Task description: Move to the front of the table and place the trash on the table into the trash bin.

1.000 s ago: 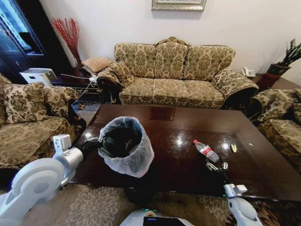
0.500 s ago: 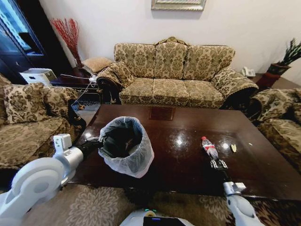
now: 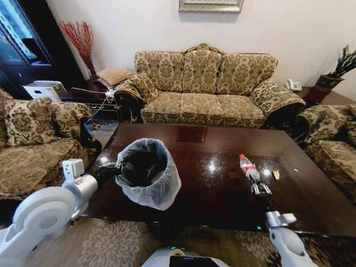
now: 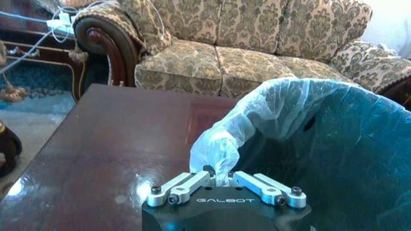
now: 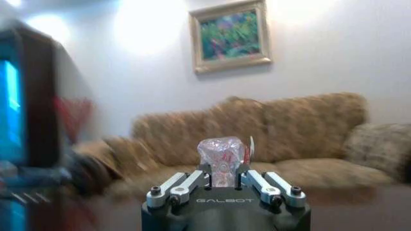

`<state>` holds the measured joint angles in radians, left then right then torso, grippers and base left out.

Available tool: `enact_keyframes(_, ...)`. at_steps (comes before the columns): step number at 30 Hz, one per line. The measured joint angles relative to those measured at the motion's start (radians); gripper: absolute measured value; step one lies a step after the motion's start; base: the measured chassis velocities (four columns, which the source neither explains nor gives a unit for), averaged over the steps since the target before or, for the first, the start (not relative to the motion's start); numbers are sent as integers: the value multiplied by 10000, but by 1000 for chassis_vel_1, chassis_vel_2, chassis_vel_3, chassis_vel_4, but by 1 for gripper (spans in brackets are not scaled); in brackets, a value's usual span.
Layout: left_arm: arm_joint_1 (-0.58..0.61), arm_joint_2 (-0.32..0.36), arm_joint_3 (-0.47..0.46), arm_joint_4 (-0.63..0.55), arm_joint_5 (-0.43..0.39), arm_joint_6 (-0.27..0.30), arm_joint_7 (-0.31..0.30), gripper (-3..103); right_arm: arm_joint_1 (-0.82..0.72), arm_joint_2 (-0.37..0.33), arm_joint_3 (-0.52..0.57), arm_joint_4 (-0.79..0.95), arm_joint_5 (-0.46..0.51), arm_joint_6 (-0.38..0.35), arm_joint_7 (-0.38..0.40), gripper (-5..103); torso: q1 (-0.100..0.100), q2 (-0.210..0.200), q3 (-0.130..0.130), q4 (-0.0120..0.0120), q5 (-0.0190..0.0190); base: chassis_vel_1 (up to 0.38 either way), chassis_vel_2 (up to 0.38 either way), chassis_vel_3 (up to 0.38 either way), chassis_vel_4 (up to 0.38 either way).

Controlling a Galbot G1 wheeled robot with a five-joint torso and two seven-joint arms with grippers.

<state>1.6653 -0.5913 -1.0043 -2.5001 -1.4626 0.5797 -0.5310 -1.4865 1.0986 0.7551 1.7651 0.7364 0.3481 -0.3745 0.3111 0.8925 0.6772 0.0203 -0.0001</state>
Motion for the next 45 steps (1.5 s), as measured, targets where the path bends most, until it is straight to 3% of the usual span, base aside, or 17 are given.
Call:
enact_keyframes(1, 0, 0, 0, 0, 0, 0, 0, 1, 0, 0, 0, 0, 0, 0, 0, 16, 0, 0, 0, 0, 0, 0, 0, 0, 0)
enact_keyframes(3, -22, 198, 68, 1, 520, -102, 134, 1, -236, -266, -175, 2144, 989, -965, 299, 16, 0, 0, 0, 1, -6, 0, 0, 0, 0)
enact_keyframes(6, -200, 616, 70, 233, 926, -169, 570, 1, -314, -571, -1091, 4462, 1788, -1876, 1248, 16, 0, 0, -1, 2, -1, 0, 0, 0, 0)
enact_keyframes(7, -200, 616, 70, 233, 926, -169, 570, 1, -314, -571, -1091, 4462, 1788, -1876, 1248, 16, 0, 0, -1, 2, -1, 0, 0, 0, 0)
enact_keyframes(8, -378, 867, 106, 522, 1048, -231, 680, 1, -165, -720, -1681, 5675, 2171, -2518, 1851, 16, 0, 0, -1, -1, -3, 0, 0, 0, 0)
enact_keyframes(9, -378, 867, 106, 522, 1048, -231, 680, 1, -165, -720, -1681, 5675, 2171, -2518, 1851, 16, 0, 0, -1, -1, -3, 0, 0, 0, 0)
enact_keyframes(11, -749, 1421, 318, 1345, 1622, -499, 1076, 1, 576, -1197, -2501, 7291, 3585, -4133, 3326, 16, 0, 1, -2, -1, -8, 0, 0, 0, 0)
enact_keyframes(12, -861, 1641, 368, 1714, 1981, -636, 1223, 1, 919, -1505, -2643, 7483, 4524, -4773, 3845, 16, -1, 0, -2, 0, -9, 0, 0, 0, 0)
enact_keyframes(13, -861, 1641, 368, 1714, 1981, -636, 1223, 1, 919, -1505, -2643, 7483, 4524, -4773, 3845, 16, -1, 0, -2, 0, -9, 0, 0, 0, 0)
enact_keyframes(15, -954, 2021, 418, 2448, 2956, -1049, 1551, 1, 1524, -2279, -2661, 7599, 6479, -5791, 4567, 16, 1, 0, 1, 4, -4, 0, 0, 0, 0)
enact_keyframes(16, -954, 2021, 418, 2448, 2956, -1049, 1551, 1, 1524, -2279, -2661, 7599, 6479, -5791, 4567, 16, 1, 0, 1, 4, -4, 0, 0, 0, 0)
enact_keyframes(21, -1043, 2574, 607, 3332, 4025, -1456, 1885, 1, 1800, -3218, -2739, 7549, 8270, -6608, 4817, 16, 1, -1, 1, 0, -2, 0, 0, 0, 0)
enact_keyframes(27, -1045, 2710, 728, 3238, 4198, -1676, 1962, 1, 2776, -3216, -4034, 7482, 8587, -6815, 4834, 16, 0, -1, 0, 1, 1, 0, 0, 0, 0)
enact_keyframes(31, -936, 2591, 736, 2454, 4188, -1595, 1956, 1, 4167, -3156, -5826, 7430, 8447, -6968, 4984, 16, 1, -1, 0, 0, 1, 0, 0, 0, 0)
enact_keyframes(36, -766, 2476, 719, 1684, 4106, -1406, 1892, 1, 5441, -2818, -7133, 7402, 8035, -7010, 5153, 16, 0, -1, 0, 0, 2, 0, 0, 0, 0)
enact_keyframes(41, -647, 2338, 688, 1408, 4004, -1340, 1838, 1, 6010, -2600, -7573, 7303, 7441, -7142, 5477, 16, 0, -1, 0, 2, 1, 0, 0, 0, 0)
enact_keyframes(45, -613, 2154, 675, 1531, 4021, -1325, 1734, 1, 5281, -3145, -6808, 7337, 6807, -7337, 5507, 16, 0, 0, -1, 0, -1, 0, 0, 0, 0)
